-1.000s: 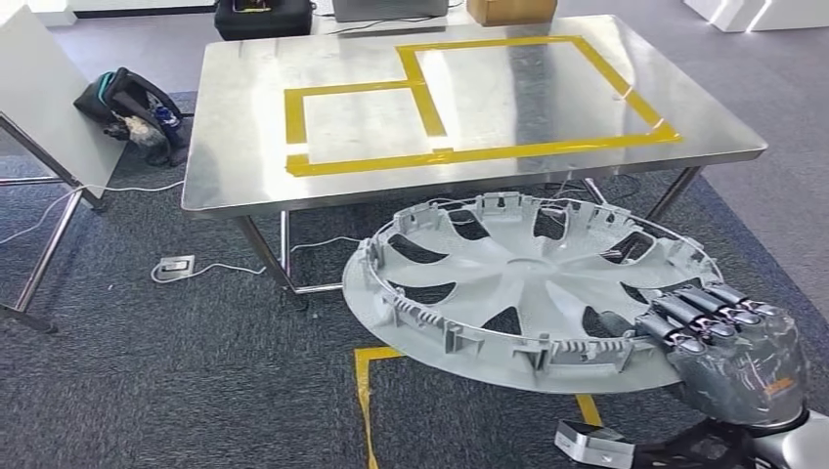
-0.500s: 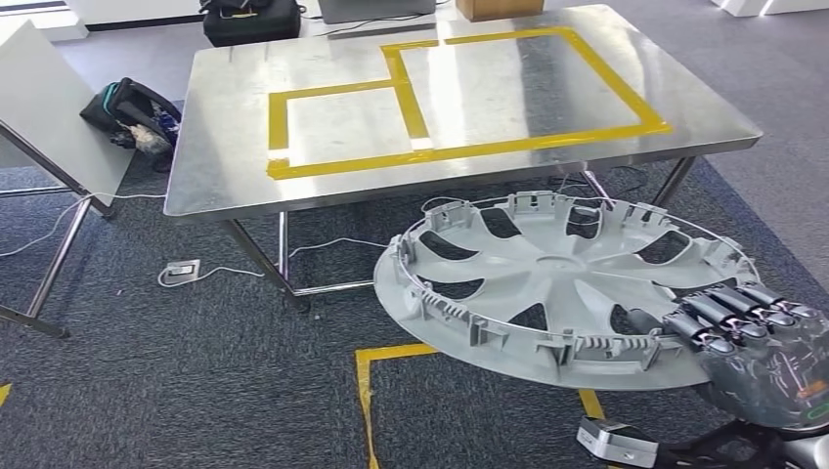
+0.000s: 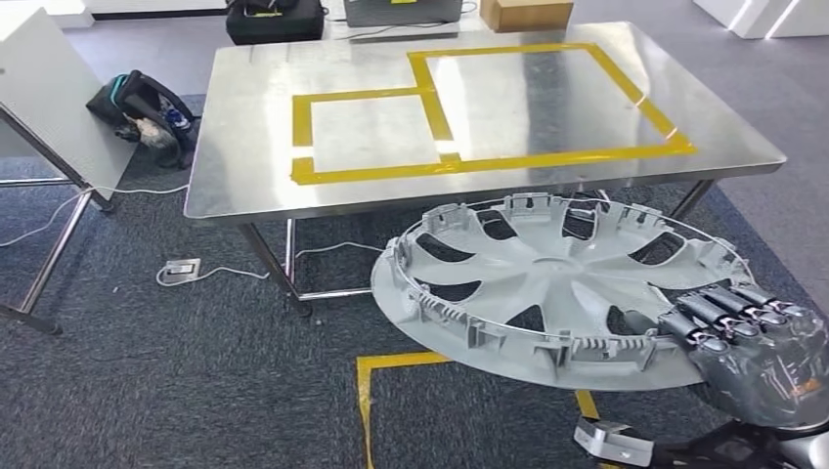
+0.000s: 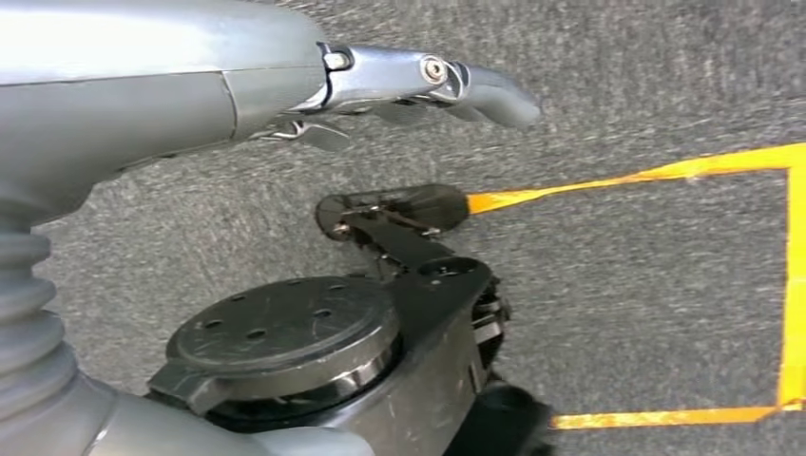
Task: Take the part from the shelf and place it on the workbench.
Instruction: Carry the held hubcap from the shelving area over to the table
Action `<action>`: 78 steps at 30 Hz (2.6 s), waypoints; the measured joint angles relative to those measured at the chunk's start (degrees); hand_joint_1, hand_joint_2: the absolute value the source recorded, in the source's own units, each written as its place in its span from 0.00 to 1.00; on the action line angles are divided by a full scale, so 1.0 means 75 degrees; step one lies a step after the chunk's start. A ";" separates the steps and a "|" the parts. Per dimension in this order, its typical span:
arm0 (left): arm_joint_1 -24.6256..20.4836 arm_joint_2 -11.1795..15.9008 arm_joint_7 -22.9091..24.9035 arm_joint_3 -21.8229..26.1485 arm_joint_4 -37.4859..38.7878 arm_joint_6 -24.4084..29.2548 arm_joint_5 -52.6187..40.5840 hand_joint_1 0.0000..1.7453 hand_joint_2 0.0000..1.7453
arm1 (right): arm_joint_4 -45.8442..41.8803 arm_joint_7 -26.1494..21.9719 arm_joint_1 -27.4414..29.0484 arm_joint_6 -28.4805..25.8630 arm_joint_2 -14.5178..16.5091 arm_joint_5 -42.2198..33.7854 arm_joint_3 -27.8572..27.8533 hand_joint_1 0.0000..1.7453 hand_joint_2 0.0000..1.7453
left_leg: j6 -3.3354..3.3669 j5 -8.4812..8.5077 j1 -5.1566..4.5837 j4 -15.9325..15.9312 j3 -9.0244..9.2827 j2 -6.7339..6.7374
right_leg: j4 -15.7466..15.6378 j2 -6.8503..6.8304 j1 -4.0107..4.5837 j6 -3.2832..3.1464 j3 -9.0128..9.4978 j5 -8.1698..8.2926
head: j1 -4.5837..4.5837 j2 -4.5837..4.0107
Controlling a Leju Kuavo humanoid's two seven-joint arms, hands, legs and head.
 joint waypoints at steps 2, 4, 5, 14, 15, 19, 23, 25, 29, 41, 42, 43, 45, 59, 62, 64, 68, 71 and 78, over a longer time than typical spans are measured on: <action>0.0016 -0.0012 0.0000 -0.0001 0.0013 0.0000 -0.0001 0.00 1.00 | 0.0002 0.0004 -0.0002 0.0001 0.0000 0.0000 0.0015 1.00 1.00 | -0.0005 -0.0158 0.0012 -0.0003 0.0186 -0.0012 | 0.0663 0.0005 -0.0007 0.0041 -0.0582 -0.0285 | 0.0010 0.0000; 0.0038 -0.0028 0.0000 -0.0004 0.0032 0.0000 -0.0001 0.00 1.00 | 0.0008 0.0006 0.0005 0.0004 0.0000 0.0001 0.0034 1.00 1.00 | -0.0064 -0.0372 0.0063 -0.0003 0.0455 -0.0027 | 0.0358 -0.0003 -0.0041 0.0131 -0.0726 -0.0216 | 0.0011 0.0000; 0.0043 -0.0032 0.0000 -0.0004 0.0047 0.0000 -0.0001 0.00 1.00 | 0.0012 0.0006 0.0008 0.0006 0.0001 0.0001 0.0042 1.00 1.00 | -0.0116 -0.0494 0.0098 -0.0003 0.0602 -0.0035 | -0.0074 -0.0022 -0.0080 0.0202 -0.0654 0.0053 | 0.0016 0.0000; -0.0082 -0.0063 0.0015 0.0015 0.0342 -0.0254 0.0004 0.00 1.00 | 0.0018 0.0028 0.0001 0.0009 0.0049 -0.0002 0.0118 1.00 1.00 | -0.0567 -0.0742 0.0138 0.1487 0.0244 0.0014 | -0.1178 -0.0032 -0.0219 -0.0126 0.0049 0.0726 | -0.0077 -0.0001; -0.0073 -0.0112 0.0019 0.0015 0.0429 -0.0329 0.0006 0.00 1.00 | 0.0020 0.0028 0.0001 0.0011 0.0050 -0.0004 0.0124 1.00 1.00 | -0.0595 -0.0908 0.0147 0.1988 -0.0208 0.0014 | -0.1237 -0.0025 -0.0218 -0.0150 0.0196 0.0644 | -0.0082 -0.0001; 0.0003 -0.0310 0.0071 0.0004 0.0799 -0.0556 0.0019 0.00 1.00 | 0.0020 0.0029 0.0006 0.0031 0.0050 -0.0011 0.0157 1.00 1.00 | -0.0414 -0.1954 0.0085 0.2149 -0.1261 0.0009 | -0.1580 0.0032 -0.0135 -0.0199 0.1015 0.0364 | -0.0092 -0.0001; 0.0096 -0.0403 0.0118 -0.0021 0.1167 -0.0712 0.0024 0.00 1.00 | 0.0054 0.0032 -0.0002 0.0052 0.0077 -0.0010 0.0189 1.00 1.00 | 0.0230 0.0545 -0.0358 0.0270 -0.1384 -0.0151 | -0.1964 0.0126 -0.0024 -0.0205 0.1665 0.0084 | -0.0052 -0.0002; 0.0166 -0.0423 0.0150 -0.0036 0.1323 -0.0748 0.0026 0.00 1.00 | 0.0079 0.0031 -0.0008 0.0068 0.0106 -0.0009 0.0219 1.00 1.00 | 0.0279 0.1356 -0.0502 -0.0278 -0.1259 -0.0299 | -0.2107 0.0241 0.0047 -0.0219 0.1892 -0.0108 | -0.0027 -0.0002; -0.0003 -0.0601 0.0166 0.0003 0.1536 -0.0807 0.0026 0.00 1.00 | 0.0061 0.0032 -0.0022 0.0077 0.0100 -0.0013 0.0218 1.00 1.00 | 0.0124 0.1255 -0.0341 -0.0344 -0.0918 -0.0321 | -0.1502 0.0158 0.0134 -0.0242 0.1868 -0.0683 | -0.0038 -0.0001; -0.0038 -0.0920 0.0217 0.0015 0.2162 -0.1031 0.0026 0.00 1.00 | 0.0063 0.0032 -0.0030 0.0091 0.0104 -0.0011 0.0230 1.00 1.00 | 0.0122 0.0557 -0.0395 -0.0104 -0.0440 -0.0336 | -0.1705 0.0072 0.0132 -0.0324 0.0755 0.0658 | -0.0044 -0.0001; -0.0038 -0.0937 0.0220 0.0014 0.2207 -0.1081 0.0026 0.00 1.00 | 0.0063 0.0031 -0.0032 0.0098 0.0104 -0.0011 0.0231 1.00 1.00 | 0.0069 0.0488 -0.0395 -0.0039 -0.0464 -0.0318 | -0.1714 0.0065 0.0105 -0.0350 0.0770 0.0648 | -0.0056 -0.0001; -0.0042 -0.0950 0.0222 0.0015 0.2268 -0.1141 0.0026 0.00 1.00 | 0.0063 0.0031 -0.0031 0.0108 0.0105 -0.0011 0.0233 1.00 1.00 | -0.0018 0.0358 -0.0373 0.0143 -0.0547 -0.0286 | -0.1724 0.0053 0.0067 -0.0377 0.0789 0.0637 | -0.0087 -0.0001; -0.0057 -0.1007 0.0228 0.0015 0.2412 -0.1278 0.0026 0.00 1.00 | 0.0064 0.0030 -0.0042 0.0134 0.0107 -0.0011 0.0236 1.00 1.00 | -0.0259 -0.0082 -0.0242 0.0985 -0.0973 -0.0183 | -0.1732 0.0028 0.0018 -0.0416 0.0824 0.0605 | -0.0143 -0.0001; -0.0089 -0.1539 0.0243 0.0016 0.3751 -0.1975 0.0029 0.00 1.00 | 0.0074 0.0054 -0.0242 0.0412 0.0132 -0.0017 0.0505 1.00 1.00 | -0.0278 0.0429 0.0174 -0.0006 -0.0499 -0.0053 | -0.1306 -0.0055 -0.0168 0.0120 0.1129 0.0025 | -0.0159 -0.0001; -0.0086 -0.1627 0.0242 0.0015 0.3924 -0.2009 0.0029 0.00 1.00 | 0.0080 0.0060 -0.0310 0.0437 0.0138 -0.0030 0.0570 1.00 1.00 | -0.0147 0.0281 0.0090 -0.0004 -0.0312 -0.0082 | 0.0255 -0.0048 -0.0076 0.0035 0.0127 -0.0533 | -0.0111 -0.0001; -0.0073 -0.1677 0.0242 0.0015 0.4005 -0.2018 0.0029 0.00 1.00 | 0.0084 0.0064 -0.0318 0.0458 0.0144 -0.0038 0.0598 1.00 1.00 | -0.0104 0.0122 0.0021 -0.0002 -0.0107 -0.0108 | 0.0592 -0.0044 -0.0002 -0.0011 -0.0302 -0.0631 | -0.0102 -0.0001; -0.0067 -0.1736 0.0243 0.0015 0.4111 -0.2022 0.0028 0.00 1.00 | 0.0094 0.0065 -0.0322 0.0486 0.0149 -0.0041 0.0618 1.00 1.00 | -0.0102 -0.0297 -0.0076 0.0008 0.0422 -0.0147 | -0.0980 -0.0042 0.0127 -0.0194 -0.0120 0.0651 | -0.0094 -0.0001; -0.0086 -0.1736 0.0244 0.0015 0.4176 -0.2025 0.0029 0.00 1.00 | 0.0103 0.0074 -0.0368 0.0488 0.0167 -0.0043 0.0629 1.00 1.00 | -0.0139 -0.0467 -0.0126 0.0065 0.0525 -0.0152 | -0.1304 -0.0022 0.0133 -0.0342 0.0039 0.0974 | -0.0130 -0.0001; -0.0118 -0.1769 0.0244 0.0015 0.4269 -0.2062 0.0029 0.00 1.00 | 0.0105 0.0095 -0.0428 0.0511 0.0181 -0.0060 0.0635 1.00 1.00 | -0.0535 -0.1006 0.0067 0.2464 -0.1279 -0.0097 | -0.1389 -0.0023 -0.0036 -0.0435 0.0552 0.0618 | -0.0180 -0.0001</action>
